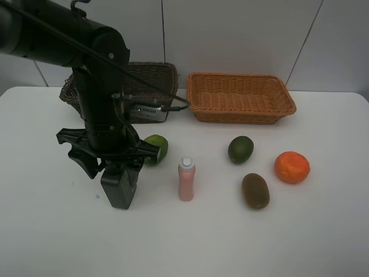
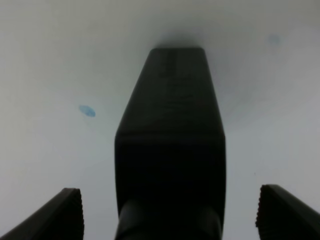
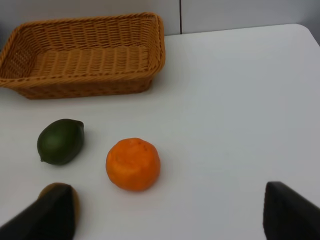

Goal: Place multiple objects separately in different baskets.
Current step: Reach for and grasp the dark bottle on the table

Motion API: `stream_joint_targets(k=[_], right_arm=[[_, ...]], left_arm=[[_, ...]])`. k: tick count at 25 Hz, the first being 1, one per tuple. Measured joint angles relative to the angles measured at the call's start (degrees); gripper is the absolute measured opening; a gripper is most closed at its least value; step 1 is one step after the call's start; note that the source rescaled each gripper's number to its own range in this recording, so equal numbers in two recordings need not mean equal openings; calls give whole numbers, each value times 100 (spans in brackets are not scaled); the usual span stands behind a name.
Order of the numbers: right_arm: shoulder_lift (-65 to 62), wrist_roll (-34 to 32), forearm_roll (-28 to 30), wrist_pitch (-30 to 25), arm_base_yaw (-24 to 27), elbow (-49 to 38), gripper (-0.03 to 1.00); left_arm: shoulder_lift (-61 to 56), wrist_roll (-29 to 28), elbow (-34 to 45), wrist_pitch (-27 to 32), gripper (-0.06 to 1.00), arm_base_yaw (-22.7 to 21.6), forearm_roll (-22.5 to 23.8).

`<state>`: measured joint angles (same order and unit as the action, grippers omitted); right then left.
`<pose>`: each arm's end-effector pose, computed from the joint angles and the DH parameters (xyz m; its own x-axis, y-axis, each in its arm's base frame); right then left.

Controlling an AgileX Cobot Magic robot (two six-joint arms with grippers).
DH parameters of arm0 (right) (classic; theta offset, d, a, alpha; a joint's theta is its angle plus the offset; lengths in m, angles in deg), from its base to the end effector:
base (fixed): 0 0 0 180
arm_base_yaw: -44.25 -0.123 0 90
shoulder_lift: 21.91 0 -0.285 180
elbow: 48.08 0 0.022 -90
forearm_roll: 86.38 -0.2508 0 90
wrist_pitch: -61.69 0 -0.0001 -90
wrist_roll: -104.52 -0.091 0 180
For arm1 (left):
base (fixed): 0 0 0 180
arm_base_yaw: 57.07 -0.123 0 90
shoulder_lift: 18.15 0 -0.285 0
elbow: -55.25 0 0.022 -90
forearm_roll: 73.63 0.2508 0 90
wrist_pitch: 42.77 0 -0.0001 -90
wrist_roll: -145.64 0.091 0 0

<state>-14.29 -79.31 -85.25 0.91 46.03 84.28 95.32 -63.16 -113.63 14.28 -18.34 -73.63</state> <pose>-0.0073 -0.0013 0.2818 -0.4353 0.0707 -0.8975 0.0715 0.9965 0.0438 0.2572 -0.2063 0.1692 -0.9847 0.1722 0.0251 0.1726 0.9849 0.0138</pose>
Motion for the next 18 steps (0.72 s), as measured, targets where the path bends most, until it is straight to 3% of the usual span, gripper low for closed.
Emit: stream_joint_targets(k=[12,15,18], right_arm=[[0,0,0,0,0,0,86],[0,0,0,0,0,0,86],[0,0,0,0,0,0,86]], left_arm=[[309,0,9,-195,88,0,0],[324,-5,9,-226,73,0,0],[324,-5,9,-226,49,0,0]])
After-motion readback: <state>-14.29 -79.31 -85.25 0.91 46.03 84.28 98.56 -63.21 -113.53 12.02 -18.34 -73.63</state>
